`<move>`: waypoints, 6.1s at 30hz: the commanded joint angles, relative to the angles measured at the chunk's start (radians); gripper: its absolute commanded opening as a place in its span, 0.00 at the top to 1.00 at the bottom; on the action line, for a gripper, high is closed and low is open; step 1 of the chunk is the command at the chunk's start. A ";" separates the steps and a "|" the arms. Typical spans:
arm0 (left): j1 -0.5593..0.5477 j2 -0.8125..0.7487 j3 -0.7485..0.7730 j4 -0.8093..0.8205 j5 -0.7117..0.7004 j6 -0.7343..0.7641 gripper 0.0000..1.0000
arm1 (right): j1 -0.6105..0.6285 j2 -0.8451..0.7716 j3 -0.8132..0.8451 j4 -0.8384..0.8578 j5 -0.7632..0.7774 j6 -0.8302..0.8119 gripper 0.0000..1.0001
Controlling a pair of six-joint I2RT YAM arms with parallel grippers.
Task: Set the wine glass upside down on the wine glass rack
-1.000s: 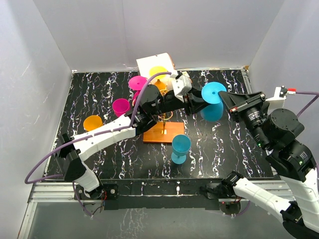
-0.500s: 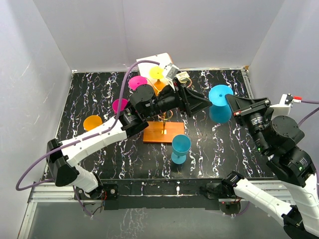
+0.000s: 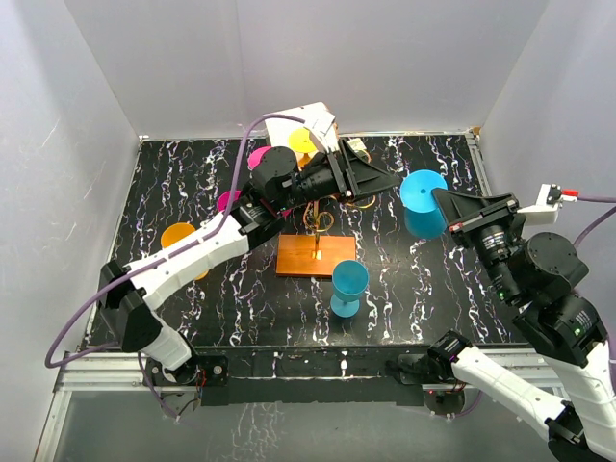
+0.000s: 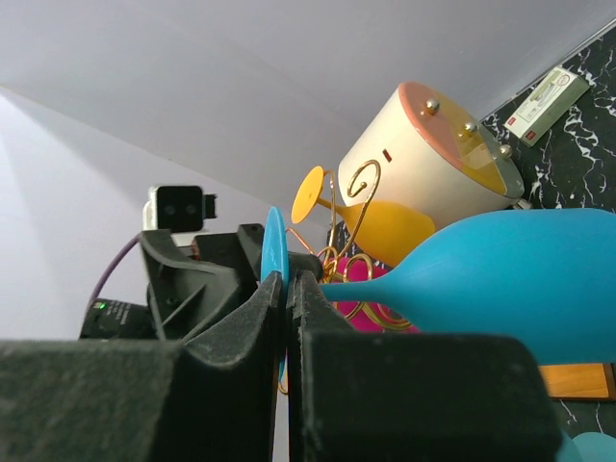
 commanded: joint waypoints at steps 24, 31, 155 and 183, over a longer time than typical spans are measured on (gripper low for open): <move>0.000 0.025 0.083 0.025 0.149 -0.106 0.97 | 0.000 0.022 -0.053 0.126 -0.026 -0.018 1.00; 0.000 0.048 0.109 0.010 0.170 -0.117 0.95 | 0.000 0.031 -0.063 0.145 -0.032 -0.019 1.00; 0.262 -0.054 0.058 -0.347 -0.191 -0.236 1.00 | 0.001 -0.066 -0.121 0.106 0.130 0.014 0.34; 0.255 -0.036 0.051 -0.320 -0.044 -0.226 1.00 | 0.001 -0.047 -0.125 0.112 0.125 0.025 0.34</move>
